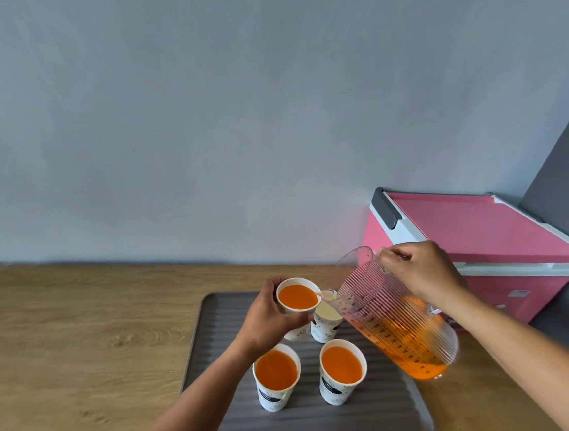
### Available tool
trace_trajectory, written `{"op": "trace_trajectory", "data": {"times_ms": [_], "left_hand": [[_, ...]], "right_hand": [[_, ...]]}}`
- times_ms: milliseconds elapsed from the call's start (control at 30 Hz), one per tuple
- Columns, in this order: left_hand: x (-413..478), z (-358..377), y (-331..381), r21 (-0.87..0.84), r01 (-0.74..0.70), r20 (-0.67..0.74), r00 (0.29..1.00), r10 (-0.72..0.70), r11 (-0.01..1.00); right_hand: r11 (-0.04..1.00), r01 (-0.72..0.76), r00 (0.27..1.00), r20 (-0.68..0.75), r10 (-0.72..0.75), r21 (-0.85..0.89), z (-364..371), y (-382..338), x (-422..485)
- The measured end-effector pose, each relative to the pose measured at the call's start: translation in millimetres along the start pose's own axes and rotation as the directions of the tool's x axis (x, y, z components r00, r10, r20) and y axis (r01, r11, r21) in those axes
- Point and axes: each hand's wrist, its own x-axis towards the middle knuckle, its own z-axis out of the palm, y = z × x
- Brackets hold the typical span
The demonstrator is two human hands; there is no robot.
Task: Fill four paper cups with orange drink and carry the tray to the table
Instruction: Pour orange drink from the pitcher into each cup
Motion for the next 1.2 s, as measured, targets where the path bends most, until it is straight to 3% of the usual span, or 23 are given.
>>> {"op": "trace_trajectory", "data": {"times_ms": [267,567,1200], "left_hand": [[5,-11,-15,0.046,0.037,-0.033,0.999,-0.035,0.998],[3,-19,-51,0.092,0.118,-0.069,0.991,-0.111,0.989],[0,-26,-62,0.064,0.172,0.069,0.982,-0.177,0.983]], "right_hand": [[0.986,0.045,0.996,-0.085,-0.031,0.160,-1,8,-4],[0.976,0.038,0.994,-0.112,-0.015,0.212,-2,7,-10],[0.976,0.001,0.986,-0.166,0.036,0.218,-11,17,-13]]}}
